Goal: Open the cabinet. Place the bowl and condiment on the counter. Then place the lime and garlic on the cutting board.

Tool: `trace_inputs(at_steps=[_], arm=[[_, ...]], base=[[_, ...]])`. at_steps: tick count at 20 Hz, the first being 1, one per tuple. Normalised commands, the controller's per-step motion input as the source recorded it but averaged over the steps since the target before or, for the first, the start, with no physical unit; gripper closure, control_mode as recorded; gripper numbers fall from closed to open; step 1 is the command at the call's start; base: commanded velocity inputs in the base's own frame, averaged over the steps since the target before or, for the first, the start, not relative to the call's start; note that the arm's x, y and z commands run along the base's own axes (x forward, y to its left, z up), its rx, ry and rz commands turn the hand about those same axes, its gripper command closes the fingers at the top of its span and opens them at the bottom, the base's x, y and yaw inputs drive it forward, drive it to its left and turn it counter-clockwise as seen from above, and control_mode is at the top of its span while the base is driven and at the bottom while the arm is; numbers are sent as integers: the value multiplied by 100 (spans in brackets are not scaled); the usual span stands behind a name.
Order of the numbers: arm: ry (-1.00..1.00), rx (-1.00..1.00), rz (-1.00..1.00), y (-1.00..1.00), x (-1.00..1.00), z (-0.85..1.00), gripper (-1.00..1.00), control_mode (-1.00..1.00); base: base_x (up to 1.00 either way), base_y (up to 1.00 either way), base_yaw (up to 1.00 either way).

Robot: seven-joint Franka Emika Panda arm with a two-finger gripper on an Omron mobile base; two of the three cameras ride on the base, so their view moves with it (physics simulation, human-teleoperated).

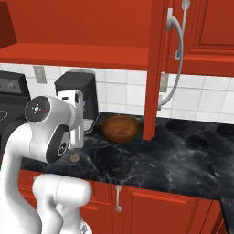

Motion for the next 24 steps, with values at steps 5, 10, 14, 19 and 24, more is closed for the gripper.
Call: trace_inputs(at_steps=[5, 10, 14, 19, 24], arm=[[0, -7, 8, 4, -36, 23, -100, -100], [0, -6, 12, 0, -37, 23, -100, -100], [0, -6, 13, 4, -35, 30, -100, -100], [1, -9, 10, 17, -27, 34, -100, -100], [10, -14, 11, 30, -22, 4, -100, -100]], base=[[0, 0, 0], [0, 0, 0], [0, 0, 0], [0, 0, 0], [0, 0, 0]])
